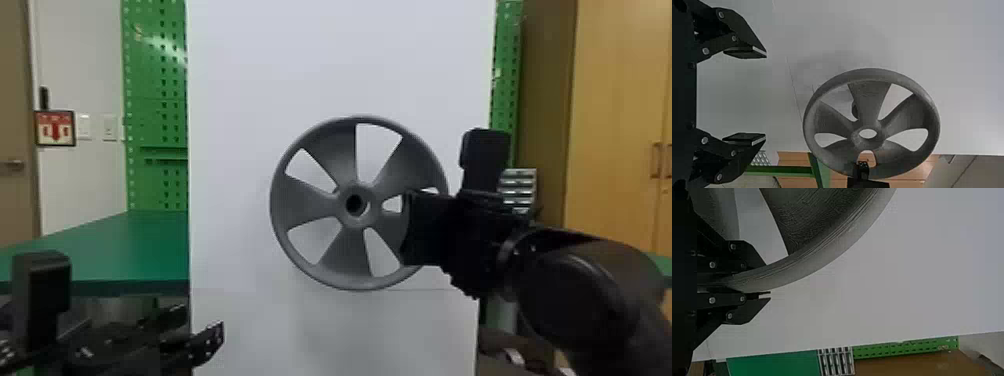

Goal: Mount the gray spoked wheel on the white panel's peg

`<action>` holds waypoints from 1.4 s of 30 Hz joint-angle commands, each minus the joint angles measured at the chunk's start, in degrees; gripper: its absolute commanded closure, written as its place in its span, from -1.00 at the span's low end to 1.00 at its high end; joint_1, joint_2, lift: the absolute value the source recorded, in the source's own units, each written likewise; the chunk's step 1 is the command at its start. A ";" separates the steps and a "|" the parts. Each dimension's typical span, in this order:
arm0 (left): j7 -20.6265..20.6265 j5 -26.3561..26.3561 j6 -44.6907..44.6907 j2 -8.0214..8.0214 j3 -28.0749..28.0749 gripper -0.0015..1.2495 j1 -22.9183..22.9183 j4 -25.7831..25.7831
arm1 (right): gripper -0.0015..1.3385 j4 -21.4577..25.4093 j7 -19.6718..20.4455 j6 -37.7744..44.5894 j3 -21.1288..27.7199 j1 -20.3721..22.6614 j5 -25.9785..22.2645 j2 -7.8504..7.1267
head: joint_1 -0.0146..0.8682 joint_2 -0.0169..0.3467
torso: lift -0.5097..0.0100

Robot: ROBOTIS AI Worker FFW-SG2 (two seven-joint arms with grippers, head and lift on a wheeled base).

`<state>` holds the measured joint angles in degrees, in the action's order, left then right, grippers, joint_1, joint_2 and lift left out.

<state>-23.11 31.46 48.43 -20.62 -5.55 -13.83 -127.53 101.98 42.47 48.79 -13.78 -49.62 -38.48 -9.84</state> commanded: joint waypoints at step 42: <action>0.00 -0.09 0.00 -0.03 0.19 -0.19 -0.05 0.09 | 0.77 -5.48 -13.38 -4.14 1.56 -0.48 8.86 0.35 | -0.76 -0.95 | -0.89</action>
<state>-23.11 31.38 48.43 -20.63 -5.41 -13.81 -127.49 97.03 29.08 45.21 -12.10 -49.98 -29.68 -9.78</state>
